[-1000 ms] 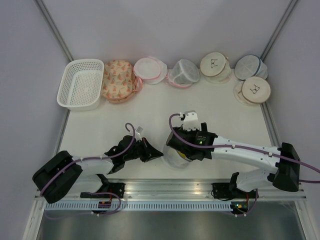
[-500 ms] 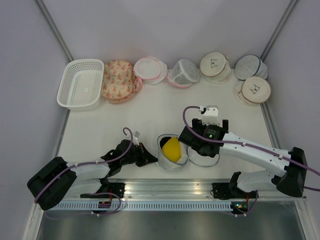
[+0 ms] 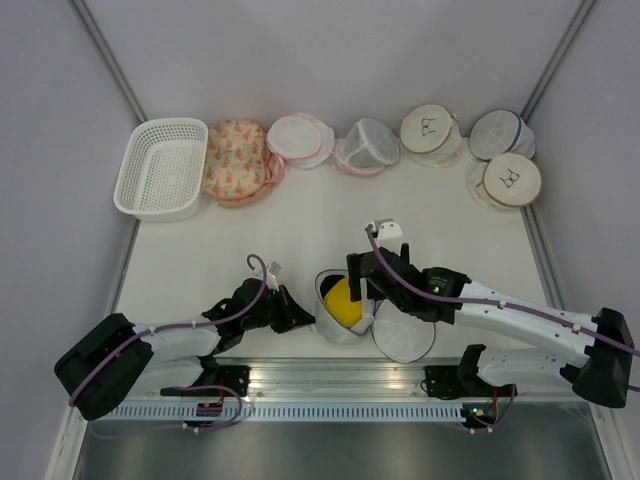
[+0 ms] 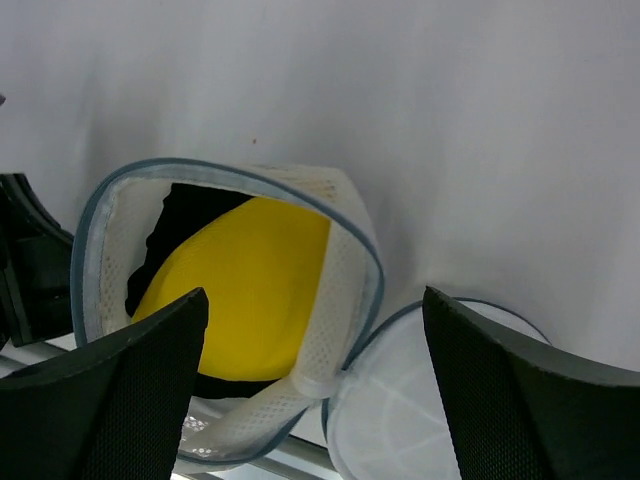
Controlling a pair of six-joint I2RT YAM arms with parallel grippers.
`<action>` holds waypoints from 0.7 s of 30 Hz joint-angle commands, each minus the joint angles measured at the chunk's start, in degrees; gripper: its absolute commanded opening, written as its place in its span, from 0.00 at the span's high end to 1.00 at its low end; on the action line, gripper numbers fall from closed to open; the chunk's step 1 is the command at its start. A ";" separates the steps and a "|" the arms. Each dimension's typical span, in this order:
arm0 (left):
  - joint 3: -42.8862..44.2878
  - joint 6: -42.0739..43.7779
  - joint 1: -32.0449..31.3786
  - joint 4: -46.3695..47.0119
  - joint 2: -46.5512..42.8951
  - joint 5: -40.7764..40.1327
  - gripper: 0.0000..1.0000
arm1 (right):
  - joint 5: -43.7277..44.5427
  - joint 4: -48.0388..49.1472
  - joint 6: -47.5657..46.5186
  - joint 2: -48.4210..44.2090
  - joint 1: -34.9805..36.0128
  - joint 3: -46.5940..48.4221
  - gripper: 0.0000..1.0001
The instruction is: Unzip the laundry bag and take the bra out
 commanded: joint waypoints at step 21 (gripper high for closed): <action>2.43 1.69 -0.27 0.43 -0.41 -0.53 0.98 | -8.24 8.90 1.46 19.68 5.50 -2.01 0.21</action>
